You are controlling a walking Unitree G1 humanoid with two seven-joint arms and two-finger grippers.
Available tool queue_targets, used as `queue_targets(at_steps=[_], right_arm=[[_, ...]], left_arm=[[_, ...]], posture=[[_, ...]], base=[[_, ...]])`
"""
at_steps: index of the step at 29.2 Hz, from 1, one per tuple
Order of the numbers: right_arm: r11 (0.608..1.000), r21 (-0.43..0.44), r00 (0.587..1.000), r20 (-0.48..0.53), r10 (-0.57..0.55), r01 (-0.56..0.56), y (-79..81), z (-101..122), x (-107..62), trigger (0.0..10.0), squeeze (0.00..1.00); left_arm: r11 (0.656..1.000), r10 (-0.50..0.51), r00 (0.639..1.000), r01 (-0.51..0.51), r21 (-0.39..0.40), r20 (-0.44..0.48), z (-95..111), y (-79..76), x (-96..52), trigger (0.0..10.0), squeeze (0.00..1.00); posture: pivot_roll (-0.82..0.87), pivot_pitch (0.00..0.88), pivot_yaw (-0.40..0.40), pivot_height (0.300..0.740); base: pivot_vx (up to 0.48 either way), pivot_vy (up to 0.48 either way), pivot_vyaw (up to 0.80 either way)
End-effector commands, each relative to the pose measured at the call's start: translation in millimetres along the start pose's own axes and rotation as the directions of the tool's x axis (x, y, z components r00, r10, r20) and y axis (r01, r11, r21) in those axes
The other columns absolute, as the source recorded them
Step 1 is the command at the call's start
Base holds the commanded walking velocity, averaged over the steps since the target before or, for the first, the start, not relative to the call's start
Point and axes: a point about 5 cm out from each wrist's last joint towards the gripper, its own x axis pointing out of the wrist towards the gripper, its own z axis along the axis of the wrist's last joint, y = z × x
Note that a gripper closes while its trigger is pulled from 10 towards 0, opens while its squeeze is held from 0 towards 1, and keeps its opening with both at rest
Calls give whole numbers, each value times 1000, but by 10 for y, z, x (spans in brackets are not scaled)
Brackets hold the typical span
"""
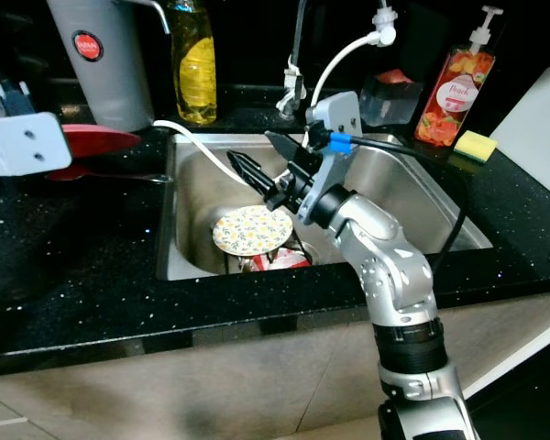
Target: Kitchen organization
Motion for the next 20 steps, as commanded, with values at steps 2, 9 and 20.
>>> queue_targets(at_steps=[2,9,20], right_arm=[[1000,3,1000,-6,-1,1,-22,6,1,10000,0],[1000,5,1000,-8,-2,2,-20,-4,0,10000,0],[1000,14,1000,-11,-5,5,-24,-30,12,10000,0]], left_arm=[[1000,-15,999,15,-6,30,57,6,-21,10000,0],[999,18,1000,-18,48,0,73,147,-124,10000,0],[1000,-4,998,3,27,56,156,271,-293,10000,0]], posture=[[96,0,-90,740],[96,0,-90,740],[105,0,-89,740]], base=[[0,0,0],[0,0,0],[0,0,0]])
